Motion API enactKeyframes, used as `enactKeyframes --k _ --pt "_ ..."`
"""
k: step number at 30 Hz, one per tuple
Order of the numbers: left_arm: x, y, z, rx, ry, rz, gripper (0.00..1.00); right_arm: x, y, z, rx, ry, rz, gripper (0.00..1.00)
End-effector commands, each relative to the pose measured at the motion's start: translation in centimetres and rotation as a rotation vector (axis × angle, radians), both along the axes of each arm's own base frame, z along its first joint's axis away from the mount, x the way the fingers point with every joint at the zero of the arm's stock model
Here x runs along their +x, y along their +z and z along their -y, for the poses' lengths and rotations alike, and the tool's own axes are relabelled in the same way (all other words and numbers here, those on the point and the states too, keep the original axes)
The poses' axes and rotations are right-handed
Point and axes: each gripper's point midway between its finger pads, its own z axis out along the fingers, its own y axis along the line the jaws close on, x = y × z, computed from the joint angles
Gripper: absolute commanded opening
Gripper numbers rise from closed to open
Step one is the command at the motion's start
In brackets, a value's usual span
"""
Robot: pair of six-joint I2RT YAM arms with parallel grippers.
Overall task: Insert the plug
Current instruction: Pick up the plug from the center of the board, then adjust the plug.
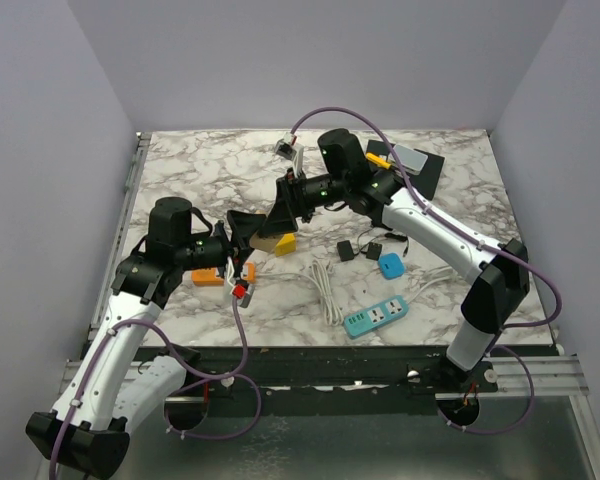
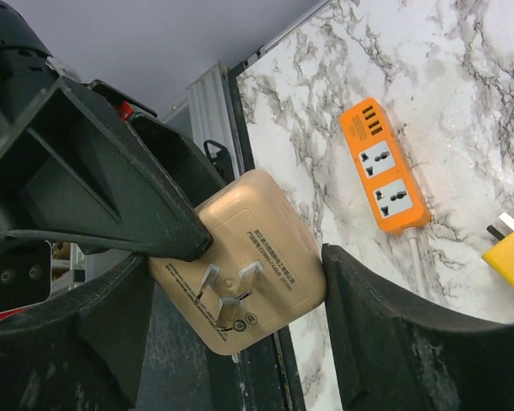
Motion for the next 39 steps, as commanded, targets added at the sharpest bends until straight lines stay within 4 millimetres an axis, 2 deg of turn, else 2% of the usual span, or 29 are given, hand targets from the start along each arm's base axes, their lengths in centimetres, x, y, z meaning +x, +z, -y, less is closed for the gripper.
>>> enactKeyframes --k 1,4,6,8,13,16,19,22,25,28,34,39 --pt "-0.6 0.2 0.6 -0.025 -0.033 -0.032 0.07 -0.5 2.5 0.2 0.069 0.018 0.014 0.72" --pt "-0.6 0.8 0.7 -0.059 -0.007 -0.091 0.0 0.4 2.9 1.5 0.092 -0.012 0.006 0.81" --pt "-0.4 1.5 0.7 -0.095 0.02 -0.138 0.0 1.1 3.4 2.6 0.123 -0.036 0.002 0.92" --pt "-0.1 2.4 0.7 -0.146 0.062 -0.202 0.0 1.4 4.5 3.8 0.177 -0.047 0.008 0.99" --pt "0.8 3.9 0.7 -0.252 0.158 -0.348 0.0 1.3 6.0 5.1 0.234 -0.051 0.024 1.0" --pt "1.7 5.4 0.7 -0.365 0.231 -0.435 0.0 0.8 6.1 5.5 0.268 -0.049 0.026 1.0" --pt "2.5 6.9 0.8 -0.47 0.289 -0.544 0.0 0.3 6.1 5.6 0.312 -0.052 -0.002 1.0" --pt "3.0 8.3 1.1 -0.559 0.324 -0.641 0.0 0.0 6.9 5.5 0.374 -0.055 -0.033 1.0" --pt "3.2 9.4 1.3 -0.626 0.337 -0.704 0.0 0.5 7.6 5.5 0.42 -0.102 -0.056 1.0" --pt "2.9 9.9 1.5 -0.647 0.318 -0.713 0.0 1.0 7.9 5.4 0.446 -0.133 -0.099 1.0" --pt "3.1 9.8 1.5 -0.667 0.329 -0.727 0.0 1.1 9.7 4.9 0.541 -0.161 -0.148 1.0" --pt "3.3 10.0 1.6 -0.684 0.331 -0.74 0.0 1.8 9.0 3.8 0.5 -0.211 -0.189 0.92"
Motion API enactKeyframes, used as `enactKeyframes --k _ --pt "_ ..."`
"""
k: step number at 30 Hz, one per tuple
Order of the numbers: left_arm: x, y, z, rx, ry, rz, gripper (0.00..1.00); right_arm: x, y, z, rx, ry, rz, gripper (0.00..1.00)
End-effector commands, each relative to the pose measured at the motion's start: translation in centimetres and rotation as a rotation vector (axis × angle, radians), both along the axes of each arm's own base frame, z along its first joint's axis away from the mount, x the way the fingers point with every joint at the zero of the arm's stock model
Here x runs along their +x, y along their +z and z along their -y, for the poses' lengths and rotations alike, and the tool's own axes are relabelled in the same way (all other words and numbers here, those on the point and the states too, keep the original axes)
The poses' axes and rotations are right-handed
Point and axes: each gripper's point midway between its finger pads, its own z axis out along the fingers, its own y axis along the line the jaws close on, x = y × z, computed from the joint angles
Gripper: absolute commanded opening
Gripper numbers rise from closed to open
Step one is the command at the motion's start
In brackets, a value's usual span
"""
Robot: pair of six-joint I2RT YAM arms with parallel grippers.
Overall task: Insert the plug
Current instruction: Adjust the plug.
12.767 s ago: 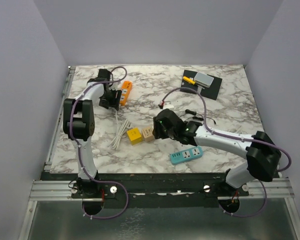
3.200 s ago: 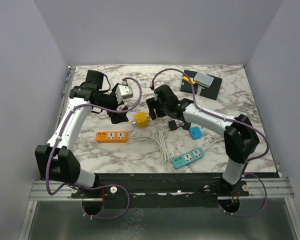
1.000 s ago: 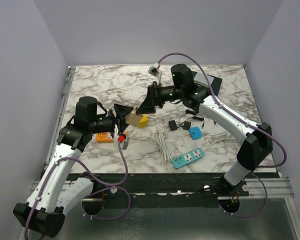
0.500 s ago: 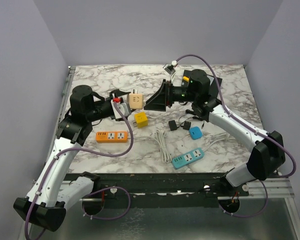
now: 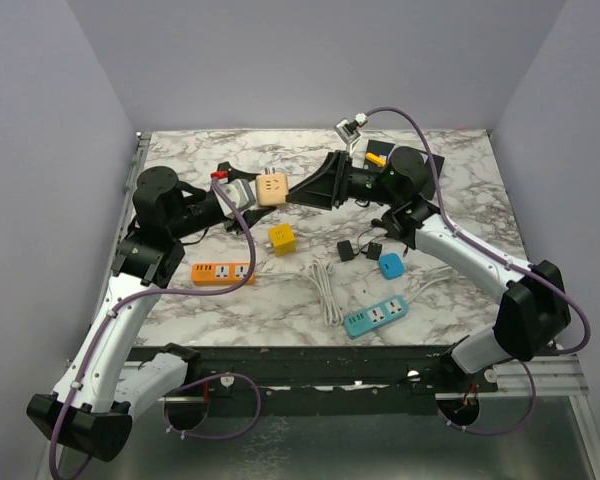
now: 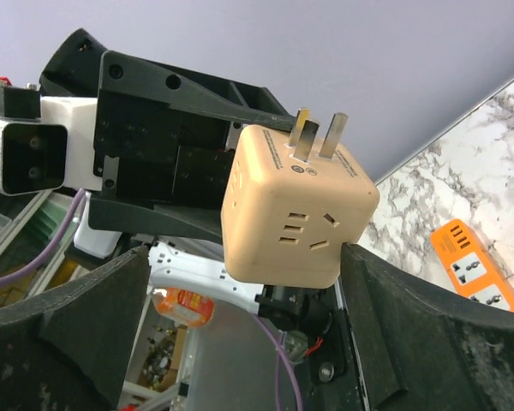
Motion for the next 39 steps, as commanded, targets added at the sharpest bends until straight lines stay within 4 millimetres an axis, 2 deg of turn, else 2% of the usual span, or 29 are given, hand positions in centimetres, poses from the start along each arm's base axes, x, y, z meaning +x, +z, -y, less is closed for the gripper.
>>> enactKeyframes --k 1,5,11,18,22,30,32,34,37,39 --pt "0.0 2.0 0.1 -0.056 0.012 0.025 0.0 0.7 0.4 -1.3 0.002 -0.044 -0.048 0.9" --pt "0.0 2.5 0.2 -0.071 0.007 0.031 0.0 1.2 -0.7 -2.3 -0.043 -0.057 -0.093 0.84" --pt "-0.2 2.6 0.2 -0.076 0.007 0.046 0.0 1.1 -0.7 -3.1 -0.027 -0.03 -0.13 0.82" --pt "-0.4 2.6 0.0 -0.063 0.005 0.084 0.0 0.8 -1.2 -2.9 0.0 -0.017 -0.177 0.82" --pt "-0.7 2.5 0.1 -0.055 -0.008 0.101 0.0 0.4 -0.5 -2.8 0.057 0.009 -0.207 0.79" --pt "-1.0 2.0 -0.2 -0.002 -0.02 0.198 0.0 -0.1 2.4 -2.6 0.163 0.068 -0.255 0.4" --pt "-0.9 1.8 -0.2 0.015 -0.022 0.221 0.0 -0.1 2.5 -2.6 0.152 0.056 -0.216 0.3" --pt "-0.9 1.3 -0.3 0.031 -0.024 0.234 0.0 -0.2 2.9 -2.5 0.149 0.059 -0.259 0.2" --pt "-0.8 0.5 -0.3 0.048 -0.025 0.244 0.1 -0.1 2.8 -2.5 0.114 0.036 -0.249 0.11" --pt "-0.7 0.2 -0.3 0.053 -0.025 0.24 0.12 0.0 2.7 -2.4 0.093 0.016 -0.236 0.07"
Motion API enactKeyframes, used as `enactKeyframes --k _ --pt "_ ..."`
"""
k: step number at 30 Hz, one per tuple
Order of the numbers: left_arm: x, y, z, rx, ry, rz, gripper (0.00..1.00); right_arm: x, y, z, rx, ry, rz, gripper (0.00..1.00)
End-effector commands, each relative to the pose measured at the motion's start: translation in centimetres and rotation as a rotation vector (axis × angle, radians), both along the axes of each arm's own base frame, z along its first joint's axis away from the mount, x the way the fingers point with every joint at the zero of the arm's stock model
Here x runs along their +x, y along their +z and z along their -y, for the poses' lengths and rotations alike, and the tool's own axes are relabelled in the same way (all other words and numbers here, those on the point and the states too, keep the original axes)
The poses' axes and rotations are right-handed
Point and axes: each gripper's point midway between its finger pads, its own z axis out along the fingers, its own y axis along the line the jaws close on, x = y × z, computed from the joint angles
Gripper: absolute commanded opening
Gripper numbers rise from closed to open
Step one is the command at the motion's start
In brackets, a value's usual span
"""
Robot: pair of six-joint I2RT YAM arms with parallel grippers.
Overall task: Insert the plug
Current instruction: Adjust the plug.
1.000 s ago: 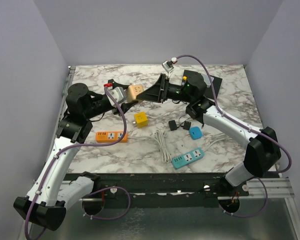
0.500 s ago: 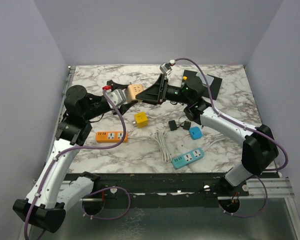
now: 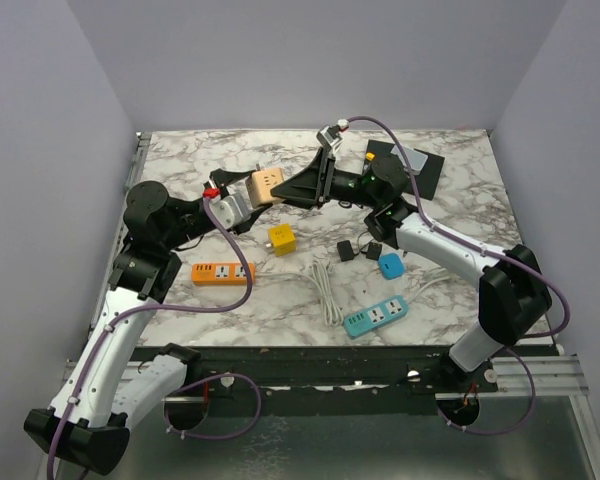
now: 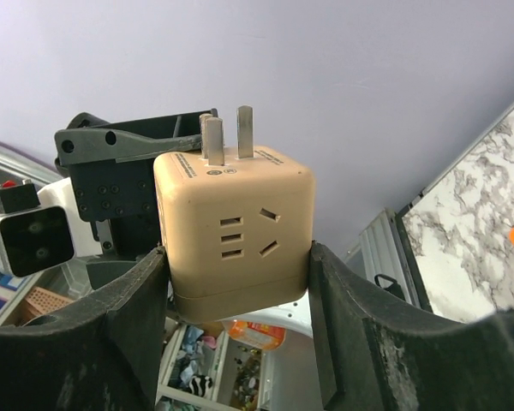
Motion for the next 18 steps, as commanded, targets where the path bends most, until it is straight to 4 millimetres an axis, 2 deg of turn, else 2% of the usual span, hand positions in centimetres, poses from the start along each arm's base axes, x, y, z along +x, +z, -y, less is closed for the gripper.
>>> enactKeyframes --k 1,9,12,16,18 --pt "0.0 -1.9 0.3 0.07 -0.032 0.05 0.13 -0.6 3.0 0.5 0.001 -0.028 0.01 0.06" --pt "-0.3 -3.6 0.2 0.118 -0.047 0.049 0.2 0.9 1.7 0.8 -0.216 -0.129 0.104 0.01" --pt "-0.5 -3.9 0.3 0.127 -0.06 0.038 0.36 1.3 1.2 0.9 -0.284 -0.138 0.128 0.01" --pt "-0.5 -4.0 0.4 0.137 -0.068 0.025 0.72 1.4 0.2 1.1 -0.352 -0.137 0.132 0.01" --pt "-0.5 -4.1 0.4 0.145 -0.071 0.024 0.78 1.5 0.1 1.2 -0.372 -0.142 0.144 0.01"
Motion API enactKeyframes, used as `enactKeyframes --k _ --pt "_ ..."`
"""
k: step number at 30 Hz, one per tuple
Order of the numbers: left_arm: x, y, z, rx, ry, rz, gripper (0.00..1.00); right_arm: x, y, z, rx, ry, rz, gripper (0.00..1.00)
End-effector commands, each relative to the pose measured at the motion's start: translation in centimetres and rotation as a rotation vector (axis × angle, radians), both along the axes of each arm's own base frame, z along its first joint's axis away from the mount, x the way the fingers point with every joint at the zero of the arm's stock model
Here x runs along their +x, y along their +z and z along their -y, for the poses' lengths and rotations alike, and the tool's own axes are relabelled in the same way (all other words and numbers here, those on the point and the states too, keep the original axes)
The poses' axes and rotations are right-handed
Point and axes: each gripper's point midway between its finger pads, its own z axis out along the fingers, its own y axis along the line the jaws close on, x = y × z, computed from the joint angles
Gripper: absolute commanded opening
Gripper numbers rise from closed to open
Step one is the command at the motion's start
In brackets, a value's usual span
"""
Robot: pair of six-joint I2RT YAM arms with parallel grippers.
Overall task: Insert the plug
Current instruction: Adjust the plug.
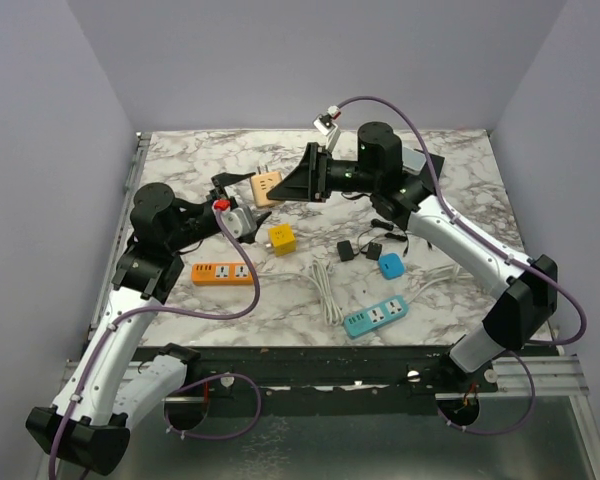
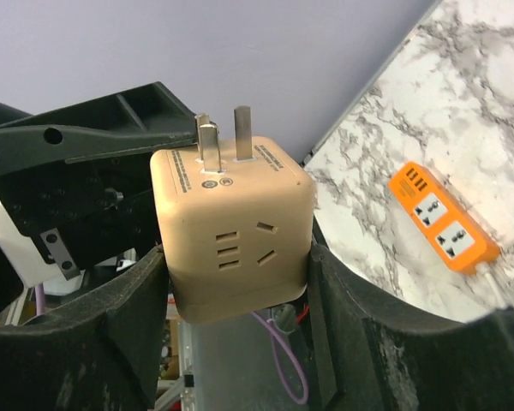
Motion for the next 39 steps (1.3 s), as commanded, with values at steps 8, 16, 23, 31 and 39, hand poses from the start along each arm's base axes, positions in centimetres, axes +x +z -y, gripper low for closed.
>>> enactKeyframes --k 8,16,23,31,39 --pt "-2.1 -2.8 0.7 0.115 -0.113 -0.028 0.99 0.7 1.2 1.6 -0.128 -0.092 0.072 0.01" --pt "-0.9 -2.6 -1.8 0.303 0.011 0.278 0.99 -0.2 1.3 2.0 -0.171 -0.058 0.016 0.01" --pt "0.3 0.4 -3.9 0.329 0.171 0.463 0.99 -1.7 1.1 2.3 -0.191 0.01 -0.059 0.01" --pt "-3.0 0.1 -1.7 0.4 -0.01 0.777 0.99 -3.7 2.7 1.5 -0.098 0.127 -0.187 0.01" --pt "-3.2 3.1 -2.1 0.375 0.089 1.041 0.99 -4.1 1.9 1.3 -0.1 0.157 -0.25 0.01"
